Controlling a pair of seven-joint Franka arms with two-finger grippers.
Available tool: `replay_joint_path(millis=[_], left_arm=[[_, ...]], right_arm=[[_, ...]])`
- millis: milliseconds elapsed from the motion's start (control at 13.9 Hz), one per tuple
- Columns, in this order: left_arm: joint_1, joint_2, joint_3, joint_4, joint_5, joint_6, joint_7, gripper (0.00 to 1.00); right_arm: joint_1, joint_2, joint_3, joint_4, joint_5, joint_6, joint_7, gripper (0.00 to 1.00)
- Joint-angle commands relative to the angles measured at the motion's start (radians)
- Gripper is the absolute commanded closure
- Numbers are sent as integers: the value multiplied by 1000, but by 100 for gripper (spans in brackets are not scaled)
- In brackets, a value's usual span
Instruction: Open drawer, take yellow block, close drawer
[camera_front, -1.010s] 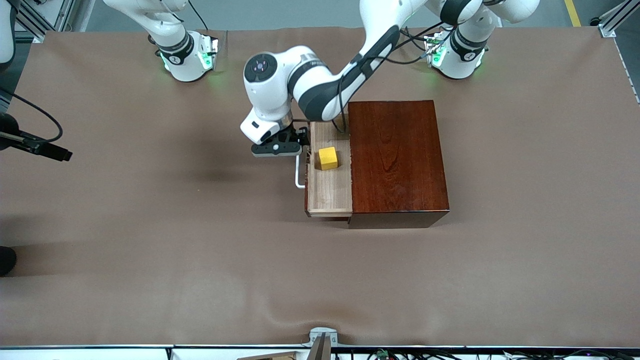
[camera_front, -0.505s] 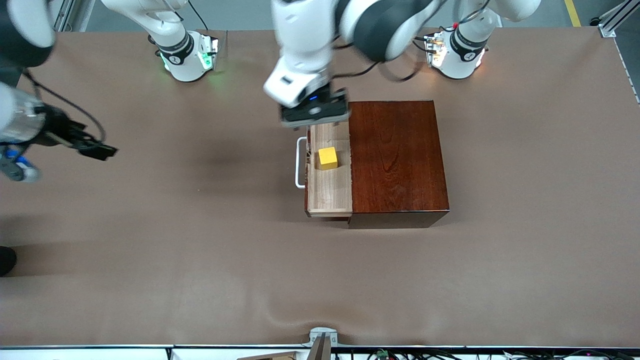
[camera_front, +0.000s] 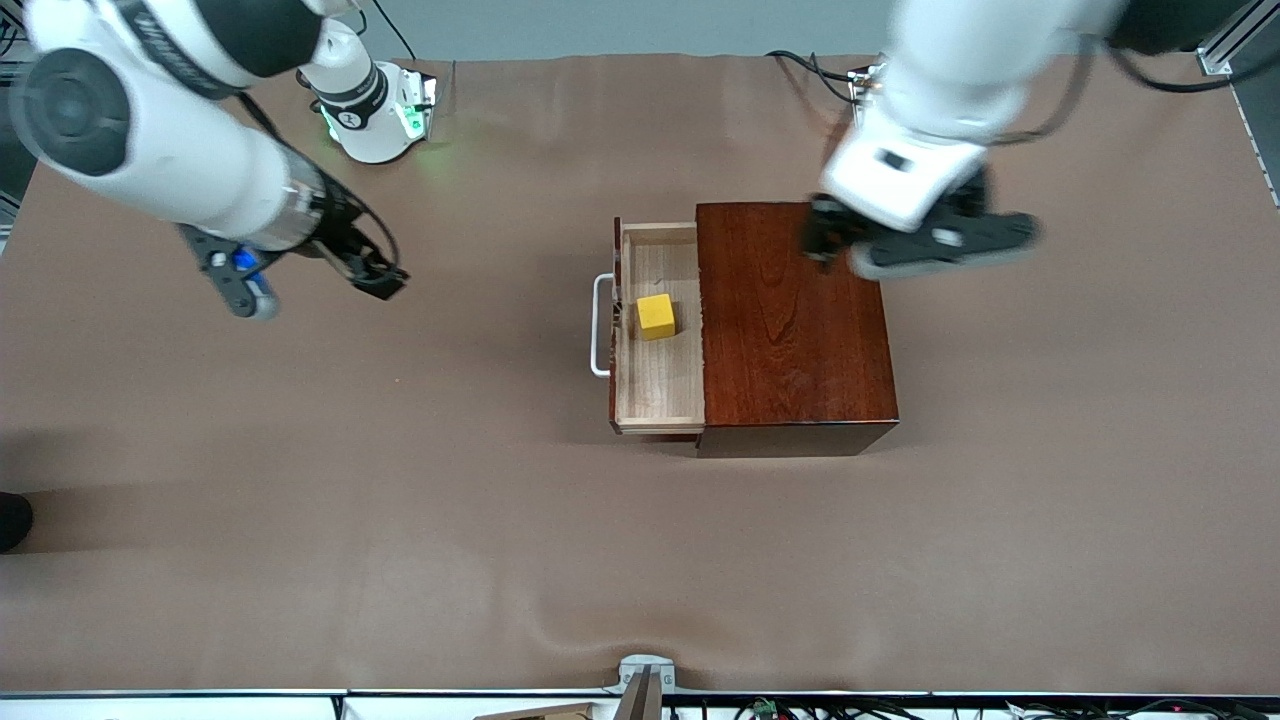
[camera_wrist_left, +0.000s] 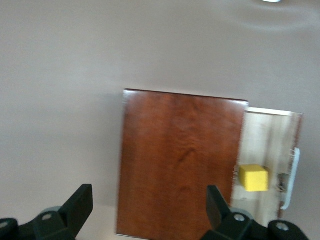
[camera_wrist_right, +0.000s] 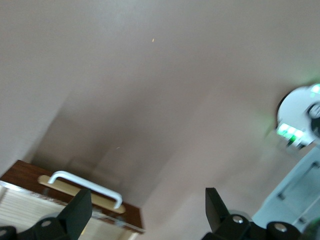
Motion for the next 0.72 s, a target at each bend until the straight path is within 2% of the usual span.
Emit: replay_joint_path(millis=[0, 144, 289, 649], left_arm=[[83, -121, -16, -176, 2, 15, 86, 0], [152, -157, -14, -245, -3, 29, 188, 0], [226, -165, -16, -272, -3, 43, 276, 0], [391, -192, -17, -318, -15, 44, 385, 0]], right_arm=[[84, 49, -11, 9, 47, 86, 194, 0], [158, 102, -12, 9, 54, 194, 300, 0], [204, 141, -12, 9, 54, 297, 415, 0], [307, 240, -14, 9, 43, 384, 550, 0]])
